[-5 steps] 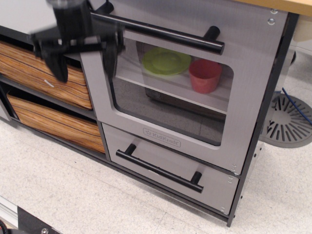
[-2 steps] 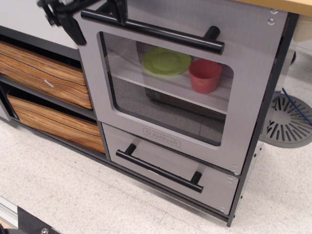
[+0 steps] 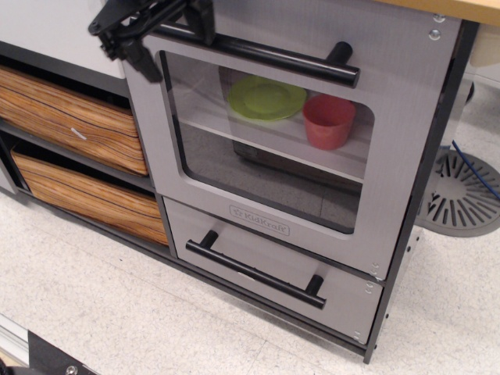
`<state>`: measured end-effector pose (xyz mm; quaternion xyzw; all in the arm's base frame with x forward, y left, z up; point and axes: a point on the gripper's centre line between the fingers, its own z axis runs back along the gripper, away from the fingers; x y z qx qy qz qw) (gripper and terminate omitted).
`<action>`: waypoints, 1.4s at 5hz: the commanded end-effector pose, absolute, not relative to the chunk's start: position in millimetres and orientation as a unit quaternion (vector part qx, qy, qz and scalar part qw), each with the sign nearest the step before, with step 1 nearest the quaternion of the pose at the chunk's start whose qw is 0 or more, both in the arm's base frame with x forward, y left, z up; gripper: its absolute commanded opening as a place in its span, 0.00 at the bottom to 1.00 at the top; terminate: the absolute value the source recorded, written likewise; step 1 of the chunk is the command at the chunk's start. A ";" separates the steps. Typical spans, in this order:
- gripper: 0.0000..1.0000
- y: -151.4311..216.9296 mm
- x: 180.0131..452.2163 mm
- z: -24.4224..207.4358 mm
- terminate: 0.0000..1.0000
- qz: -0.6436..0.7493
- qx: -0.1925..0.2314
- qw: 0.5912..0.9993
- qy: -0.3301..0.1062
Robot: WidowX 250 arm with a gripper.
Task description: Open oven
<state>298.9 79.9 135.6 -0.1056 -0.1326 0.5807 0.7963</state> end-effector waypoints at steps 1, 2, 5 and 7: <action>1.00 89.2 315.7 132.2 0.00 0.609 -0.105 0.771 -0.154; 1.00 91.9 311.5 127.7 0.00 0.602 -0.094 0.778 -0.150; 1.00 86.4 277.5 146.8 0.00 0.539 -0.082 0.823 -0.160; 1.00 75.6 254.1 185.5 0.00 0.473 -0.023 0.870 -0.138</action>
